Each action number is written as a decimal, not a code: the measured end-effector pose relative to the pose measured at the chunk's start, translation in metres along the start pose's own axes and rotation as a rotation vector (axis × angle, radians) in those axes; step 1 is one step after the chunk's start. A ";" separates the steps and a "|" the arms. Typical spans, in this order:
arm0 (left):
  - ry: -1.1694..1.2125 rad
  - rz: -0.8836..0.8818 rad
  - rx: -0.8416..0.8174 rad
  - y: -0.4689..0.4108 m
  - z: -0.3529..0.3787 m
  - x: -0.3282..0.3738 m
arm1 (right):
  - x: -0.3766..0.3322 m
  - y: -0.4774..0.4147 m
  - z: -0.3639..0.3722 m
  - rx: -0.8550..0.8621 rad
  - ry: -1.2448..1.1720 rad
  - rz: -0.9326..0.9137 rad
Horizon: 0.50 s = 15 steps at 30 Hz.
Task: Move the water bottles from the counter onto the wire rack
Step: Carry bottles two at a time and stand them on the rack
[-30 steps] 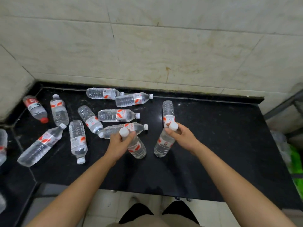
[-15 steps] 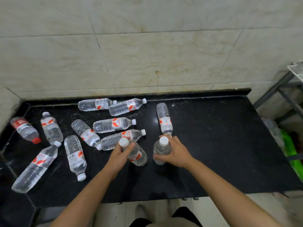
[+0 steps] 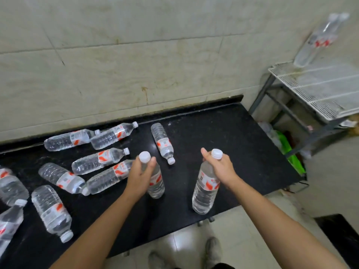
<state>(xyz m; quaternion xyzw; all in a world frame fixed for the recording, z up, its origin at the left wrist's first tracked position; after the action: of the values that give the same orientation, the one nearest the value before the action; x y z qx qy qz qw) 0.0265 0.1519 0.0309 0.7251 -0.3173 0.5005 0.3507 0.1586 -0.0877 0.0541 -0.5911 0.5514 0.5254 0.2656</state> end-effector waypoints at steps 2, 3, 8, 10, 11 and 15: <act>0.052 0.032 -0.058 0.008 0.022 0.024 | -0.010 0.006 -0.026 -0.002 -0.056 0.009; 0.086 0.049 -0.083 0.012 0.034 0.036 | -0.016 0.009 -0.039 0.013 -0.097 -0.001; 0.122 0.162 -0.125 0.037 0.103 0.112 | -0.053 0.022 -0.121 0.127 -0.209 -0.108; 0.155 0.222 -0.121 0.048 0.136 0.143 | -0.063 0.029 -0.162 0.130 -0.230 -0.160; 0.168 0.260 -0.111 0.055 0.154 0.159 | -0.065 0.034 -0.183 0.127 -0.237 -0.180; 0.226 0.383 -0.046 0.090 0.229 0.218 | -0.064 0.053 -0.278 0.153 -0.270 -0.230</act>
<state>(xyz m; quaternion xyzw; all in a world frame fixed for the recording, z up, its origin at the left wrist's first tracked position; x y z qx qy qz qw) 0.1338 -0.1110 0.1965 0.5827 -0.4193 0.6286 0.2992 0.2108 -0.3250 0.2120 -0.5523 0.4779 0.5226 0.4398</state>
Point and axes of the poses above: each hand's wrist, its own y-axis away from the middle knuckle, its own z-axis out of the palm, x = y × z, the point moved 4 cm from there along -y, towards the middle knuckle, and after that the axes turned 3 degrees about -z, right-handed, at the moved point
